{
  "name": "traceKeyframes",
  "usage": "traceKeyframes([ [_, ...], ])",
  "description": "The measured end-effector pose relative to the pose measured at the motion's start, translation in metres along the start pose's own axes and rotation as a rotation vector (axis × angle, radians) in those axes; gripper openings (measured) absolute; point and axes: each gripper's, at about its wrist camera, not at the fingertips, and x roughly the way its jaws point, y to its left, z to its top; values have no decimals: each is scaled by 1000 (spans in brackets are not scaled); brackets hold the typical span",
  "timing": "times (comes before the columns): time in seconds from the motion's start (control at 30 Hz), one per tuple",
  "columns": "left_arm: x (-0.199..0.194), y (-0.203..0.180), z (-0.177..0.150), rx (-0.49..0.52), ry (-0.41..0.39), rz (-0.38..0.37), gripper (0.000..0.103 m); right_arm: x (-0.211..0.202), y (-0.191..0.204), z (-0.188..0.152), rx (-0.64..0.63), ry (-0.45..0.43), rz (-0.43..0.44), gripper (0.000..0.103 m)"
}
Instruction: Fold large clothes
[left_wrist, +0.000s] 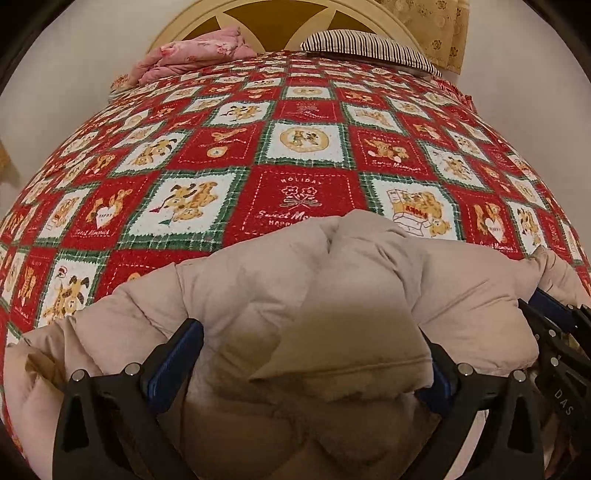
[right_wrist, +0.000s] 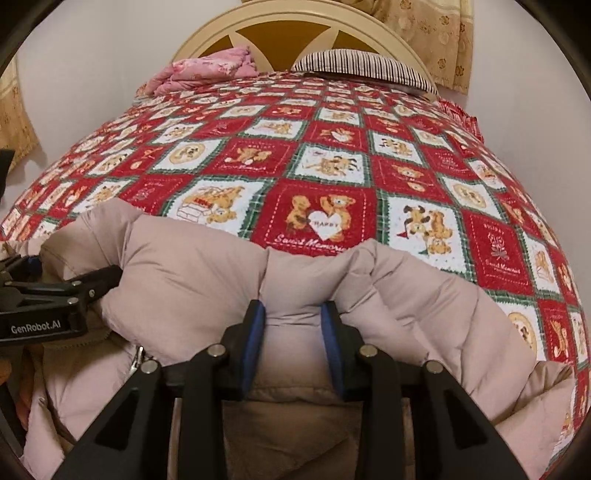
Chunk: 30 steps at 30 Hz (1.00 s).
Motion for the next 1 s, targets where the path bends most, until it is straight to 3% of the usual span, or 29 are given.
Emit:
traceKeyframes([
  [0.6,1,2,-1,-1,-11,3,102,4,6,-1,-31,4,-39,36],
  [0.7,-11,14,2,-58,-44,-63,102,4,5,-1,-30,4,-36,36],
  [0.8,-47,23,5,-117,-186,-121,102,4,6,-2,-31,-1,-39,36],
  [0.9,-91,19,15,-129,-307,-309,102,4,3,-2,-21,-6,-26,36],
  [0.93,-103,13,19,-118,-333,-404,102,3,3,-2,-18,-7,-22,37],
  [1.0,-105,-1,27,-101,-317,-514,102,3,2,-2,-14,-9,-16,37],
])
